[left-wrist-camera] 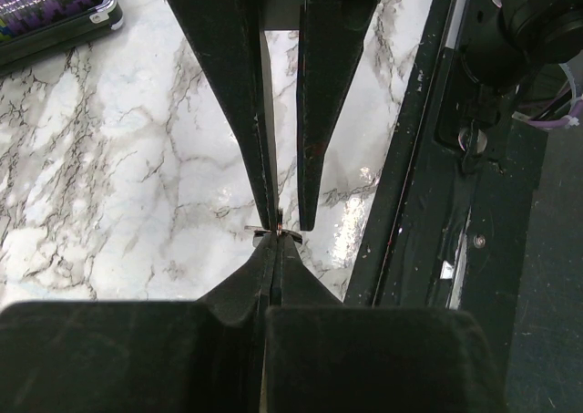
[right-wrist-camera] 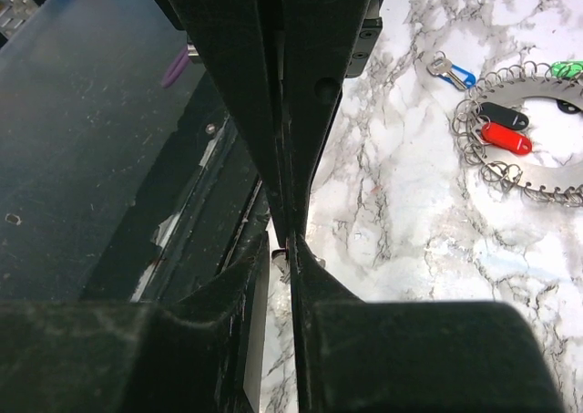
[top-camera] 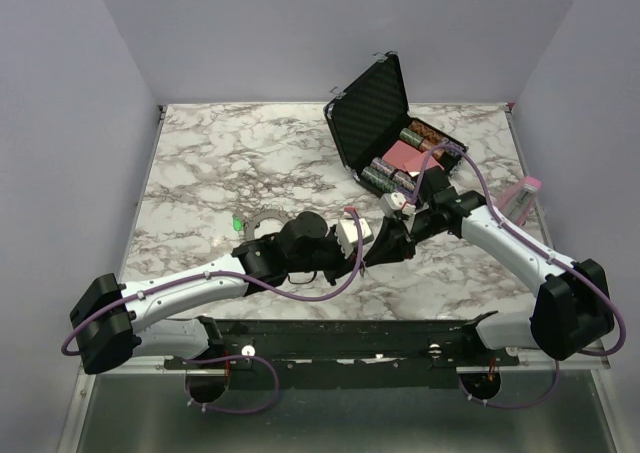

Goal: Put the keys on the keyring

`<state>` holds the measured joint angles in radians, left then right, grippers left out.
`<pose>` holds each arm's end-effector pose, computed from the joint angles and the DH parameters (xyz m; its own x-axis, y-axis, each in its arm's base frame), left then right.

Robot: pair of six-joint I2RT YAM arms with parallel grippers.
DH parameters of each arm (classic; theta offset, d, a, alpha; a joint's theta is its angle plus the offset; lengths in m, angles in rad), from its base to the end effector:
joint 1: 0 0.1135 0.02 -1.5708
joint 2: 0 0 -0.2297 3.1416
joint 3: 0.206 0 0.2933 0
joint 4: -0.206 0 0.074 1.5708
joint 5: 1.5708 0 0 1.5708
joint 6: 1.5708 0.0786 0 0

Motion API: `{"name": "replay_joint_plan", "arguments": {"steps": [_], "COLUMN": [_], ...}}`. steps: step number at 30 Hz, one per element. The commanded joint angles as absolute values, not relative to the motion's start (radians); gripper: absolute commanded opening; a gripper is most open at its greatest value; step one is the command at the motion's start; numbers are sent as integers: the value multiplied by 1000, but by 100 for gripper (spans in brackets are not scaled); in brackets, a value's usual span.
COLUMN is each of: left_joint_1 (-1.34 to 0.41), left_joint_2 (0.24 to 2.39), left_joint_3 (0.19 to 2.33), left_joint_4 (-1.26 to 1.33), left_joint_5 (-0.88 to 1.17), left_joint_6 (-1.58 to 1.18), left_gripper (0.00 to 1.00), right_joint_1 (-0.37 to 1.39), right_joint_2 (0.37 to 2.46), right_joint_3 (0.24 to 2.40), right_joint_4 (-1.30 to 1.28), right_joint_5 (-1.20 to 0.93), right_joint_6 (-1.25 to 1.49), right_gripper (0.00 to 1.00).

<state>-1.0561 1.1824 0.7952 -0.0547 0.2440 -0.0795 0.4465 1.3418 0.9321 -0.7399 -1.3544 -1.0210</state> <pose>0.1594 -0.3204 0.2090 -0.2855 0.3482 -0.8929 0.9324 0.3162 -0.1748 0.2305 0.1954 0.1949 -0.0440 -0.2240 -0.9736 -0.9385 -0.3249 0.1171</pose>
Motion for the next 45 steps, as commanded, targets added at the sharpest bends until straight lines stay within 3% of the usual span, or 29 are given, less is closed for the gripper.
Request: {"name": "replay_joint_plan", "arguments": {"steps": [1,11,13,15,16,18,27,36,45], "left_joint_1": [-1060,-1060,-1058,-1051,-1049,-1045,-1023,-1017,-1017], "left_joint_2": [1189,1178,1163,1134,1114,1056,672,397,364], "left_joint_3": [830,818,807,782,764,717,497,370,223], "left_joint_4": [-44,-32,-26,-15,-6,24,66,90,282], "left_joint_5": [258,252,239,239,247,247,71,-34,-14], "left_joint_6": [-89,-98,-101,-110,-112,-120,-124,-190,-262], "left_gripper": [0,0,0,14,30,47,82,87,87], "right_joint_1": [462,469,469,469,469,469,420,281,249], "right_joint_2": [1355,1356,1356,1356,1356,1356,1344,1328,1324], "right_joint_3": [919,931,946,963,968,968,963,887,884], "right_joint_4": [-721,-761,-784,-802,-807,-811,-816,-836,-877], "right_joint_5": [-1339,-1324,-1319,-1315,-1315,-1318,-1344,-1566,-1499], "right_joint_6": [-1012,-1045,-1054,-1058,-1058,-1060,-1060,-1163,-1249], "right_gripper": [20,1,1,1,1,1,1,1,1]}}
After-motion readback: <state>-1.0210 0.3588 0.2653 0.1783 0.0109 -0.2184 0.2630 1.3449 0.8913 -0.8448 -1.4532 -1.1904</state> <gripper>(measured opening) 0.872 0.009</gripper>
